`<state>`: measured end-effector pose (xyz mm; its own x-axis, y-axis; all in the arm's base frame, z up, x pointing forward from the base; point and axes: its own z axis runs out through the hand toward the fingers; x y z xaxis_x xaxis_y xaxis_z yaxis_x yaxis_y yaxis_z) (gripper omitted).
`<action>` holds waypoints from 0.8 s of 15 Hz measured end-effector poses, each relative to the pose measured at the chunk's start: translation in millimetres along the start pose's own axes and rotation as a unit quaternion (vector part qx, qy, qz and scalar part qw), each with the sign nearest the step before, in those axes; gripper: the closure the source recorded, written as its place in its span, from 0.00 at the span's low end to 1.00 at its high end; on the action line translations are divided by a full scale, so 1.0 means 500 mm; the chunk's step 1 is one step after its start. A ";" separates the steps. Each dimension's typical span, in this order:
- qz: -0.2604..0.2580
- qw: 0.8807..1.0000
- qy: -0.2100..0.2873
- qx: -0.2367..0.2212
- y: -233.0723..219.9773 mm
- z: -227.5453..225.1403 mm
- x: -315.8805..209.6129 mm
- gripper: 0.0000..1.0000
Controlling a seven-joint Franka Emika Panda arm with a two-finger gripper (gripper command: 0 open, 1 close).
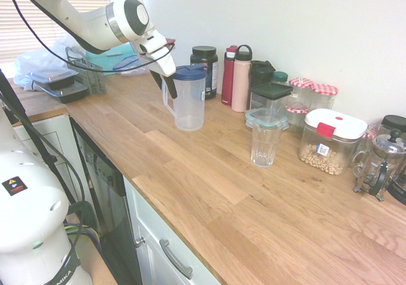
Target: Pour me some water
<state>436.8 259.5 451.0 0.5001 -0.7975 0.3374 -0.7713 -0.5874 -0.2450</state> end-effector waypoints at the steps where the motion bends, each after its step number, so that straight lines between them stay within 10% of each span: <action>1: 0.001 1.000 0.000 0.001 0.000 0.000 0.002 1.00; 12: -0.011 1.000 0.001 0.005 -0.004 0.012 -0.013 1.00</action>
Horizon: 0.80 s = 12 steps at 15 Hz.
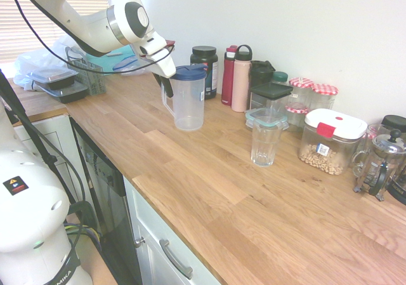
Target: Pour me some water
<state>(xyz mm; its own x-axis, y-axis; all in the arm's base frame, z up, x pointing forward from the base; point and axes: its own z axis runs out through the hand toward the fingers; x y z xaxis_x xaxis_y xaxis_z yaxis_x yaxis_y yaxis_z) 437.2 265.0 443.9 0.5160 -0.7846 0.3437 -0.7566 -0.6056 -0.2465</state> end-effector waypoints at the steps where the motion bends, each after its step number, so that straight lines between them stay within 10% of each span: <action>1: 0.000 1.000 0.000 0.002 -0.001 -0.001 0.000 1.00; 12: -0.072 0.997 -0.017 0.017 0.098 -0.148 0.055 1.00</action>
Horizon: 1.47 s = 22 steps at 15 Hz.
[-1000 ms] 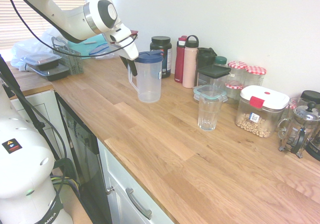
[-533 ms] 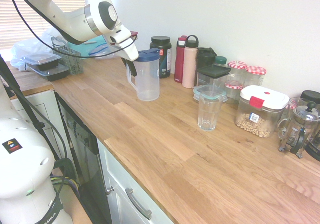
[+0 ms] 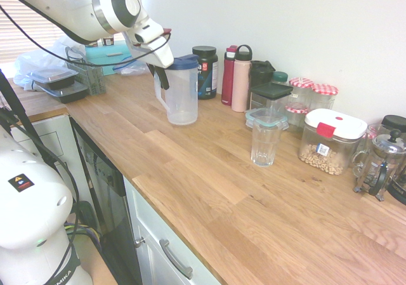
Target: Pour me some water
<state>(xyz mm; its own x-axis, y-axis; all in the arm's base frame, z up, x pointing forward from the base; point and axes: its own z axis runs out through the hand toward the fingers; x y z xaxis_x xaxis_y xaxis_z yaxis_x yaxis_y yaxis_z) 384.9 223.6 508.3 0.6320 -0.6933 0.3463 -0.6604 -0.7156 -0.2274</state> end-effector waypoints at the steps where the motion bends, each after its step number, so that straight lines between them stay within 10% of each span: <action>1: -0.018 1.000 -0.002 -0.001 0.035 -0.030 0.016 1.00; 11: -0.157 0.986 -0.047 0.042 0.511 -0.109 0.232 1.00; 18: -0.127 0.988 -0.058 0.063 0.815 -0.102 0.320 1.00; 22: -0.100 0.993 -0.060 0.016 0.838 -0.094 0.441 1.00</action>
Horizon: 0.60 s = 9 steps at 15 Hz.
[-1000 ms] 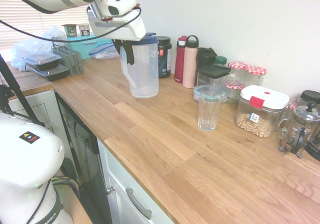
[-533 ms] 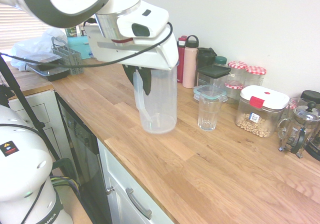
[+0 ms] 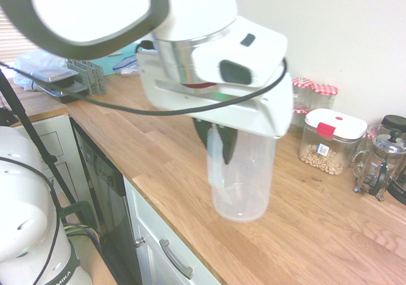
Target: Pour me some water
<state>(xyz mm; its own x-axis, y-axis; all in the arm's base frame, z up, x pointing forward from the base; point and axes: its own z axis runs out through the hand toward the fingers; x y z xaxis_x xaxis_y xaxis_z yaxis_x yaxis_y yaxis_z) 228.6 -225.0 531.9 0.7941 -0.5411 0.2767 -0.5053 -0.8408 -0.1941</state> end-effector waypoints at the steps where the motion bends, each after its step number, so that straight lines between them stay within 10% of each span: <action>1: 0.000 1.000 -0.008 -0.011 -0.016 0.000 0.040 1.00; 9: 0.010 0.982 -0.093 -0.166 -0.249 0.082 0.254 1.00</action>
<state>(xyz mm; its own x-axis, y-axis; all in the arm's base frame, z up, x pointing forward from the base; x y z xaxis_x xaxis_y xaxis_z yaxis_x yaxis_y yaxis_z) 406.1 -188.3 552.7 0.8152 -0.5716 0.0928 -0.5791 -0.8052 0.1278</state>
